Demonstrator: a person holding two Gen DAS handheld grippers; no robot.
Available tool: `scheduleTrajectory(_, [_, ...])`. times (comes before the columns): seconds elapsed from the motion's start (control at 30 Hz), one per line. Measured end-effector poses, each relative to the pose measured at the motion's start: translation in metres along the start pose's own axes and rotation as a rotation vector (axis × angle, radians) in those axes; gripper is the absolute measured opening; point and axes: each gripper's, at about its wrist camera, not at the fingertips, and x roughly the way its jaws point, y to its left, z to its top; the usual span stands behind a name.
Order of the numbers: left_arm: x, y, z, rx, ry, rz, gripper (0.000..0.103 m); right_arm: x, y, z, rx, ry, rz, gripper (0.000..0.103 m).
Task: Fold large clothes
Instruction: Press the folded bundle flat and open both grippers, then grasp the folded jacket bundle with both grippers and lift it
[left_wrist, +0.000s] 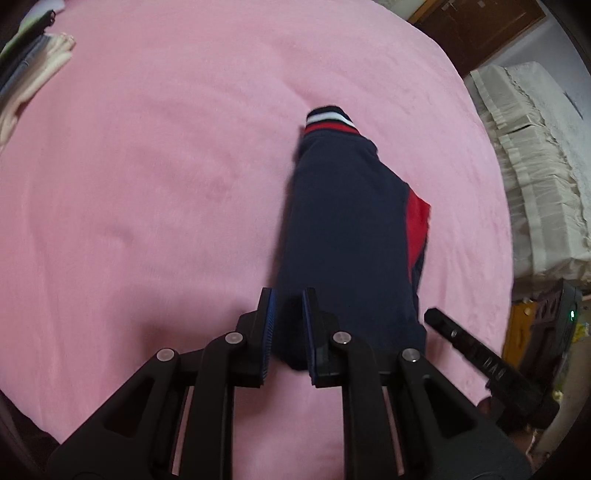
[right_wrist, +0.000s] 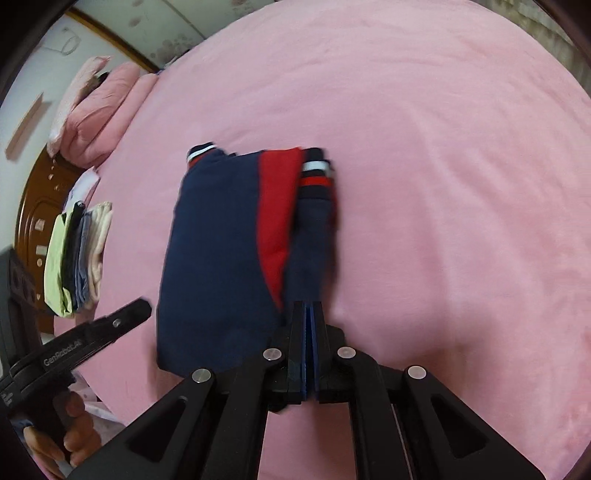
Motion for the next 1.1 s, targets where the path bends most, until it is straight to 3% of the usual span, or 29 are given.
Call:
scheduleTrajectory(0.13, [-0.006,-0.009,-0.012,0.066,0.041,-0.015,0.012,-0.022,-0.006,-0.016,0.016,-0.002,0.137,0.002])
scheduleTrajectory(0.2, [-0.006,-0.013,-0.019,0.08,0.059,-0.018,0.015,-0.016,0.006,-0.024,0.0,0.023,0.119,0.003])
scheduleTrajectory(0.27, [-0.001,-0.015,-0.026,0.089,0.077,0.003,0.019,-0.004,0.014,-0.035,-0.016,0.05,0.039,0.003])
scheduleTrajectory(0.33, [0.004,-0.015,-0.032,0.092,0.069,0.096,0.02,0.005,0.016,-0.04,-0.029,0.063,-0.089,0.003])
scheduleTrajectory(0.37, [0.003,-0.015,-0.034,0.095,0.056,0.133,0.02,0.004,0.016,-0.043,-0.037,0.067,-0.106,0.003])
scheduleTrajectory(0.43, [0.001,-0.02,-0.038,0.108,0.042,0.167,0.02,0.004,0.017,-0.049,-0.068,0.083,-0.069,0.003])
scheduleTrajectory(0.57, [-0.008,-0.033,-0.042,0.134,0.076,0.164,0.02,-0.017,0.02,-0.052,-0.094,0.101,-0.083,0.004])
scheduleTrajectory(0.6, [-0.011,-0.036,-0.042,0.141,0.082,0.163,0.02,-0.024,0.022,-0.052,-0.093,0.107,-0.085,0.008])
scheduleTrajectory(0.67, [-0.018,-0.042,-0.042,0.161,0.096,0.158,0.02,-0.037,0.028,-0.051,-0.1,0.114,-0.09,0.025])
scheduleTrajectory(0.7, [-0.02,-0.045,-0.041,0.171,0.1,0.155,0.02,-0.044,0.032,-0.05,-0.107,0.117,-0.091,0.044])
scheduleTrajectory(0.73, [-0.021,-0.047,-0.039,0.173,0.103,0.155,0.02,-0.05,0.036,-0.049,-0.116,0.111,-0.095,0.054])
scheduleTrajectory(0.8, [-0.026,-0.049,-0.035,0.171,0.112,0.161,0.024,-0.059,0.046,-0.05,-0.131,0.108,-0.114,0.059])
scheduleTrajectory(0.87, [-0.03,-0.052,-0.032,0.167,0.115,0.17,0.055,-0.056,0.058,-0.045,-0.138,0.115,-0.123,0.064])
scheduleTrajectory(1.0, [-0.036,-0.046,-0.027,0.145,0.081,0.208,0.065,-0.056,0.066,-0.039,-0.132,0.118,-0.159,0.082])
scheduleTrajectory(1.1, [-0.036,-0.04,-0.025,0.129,0.093,0.201,0.066,-0.055,0.069,-0.038,-0.117,0.139,-0.148,0.083])
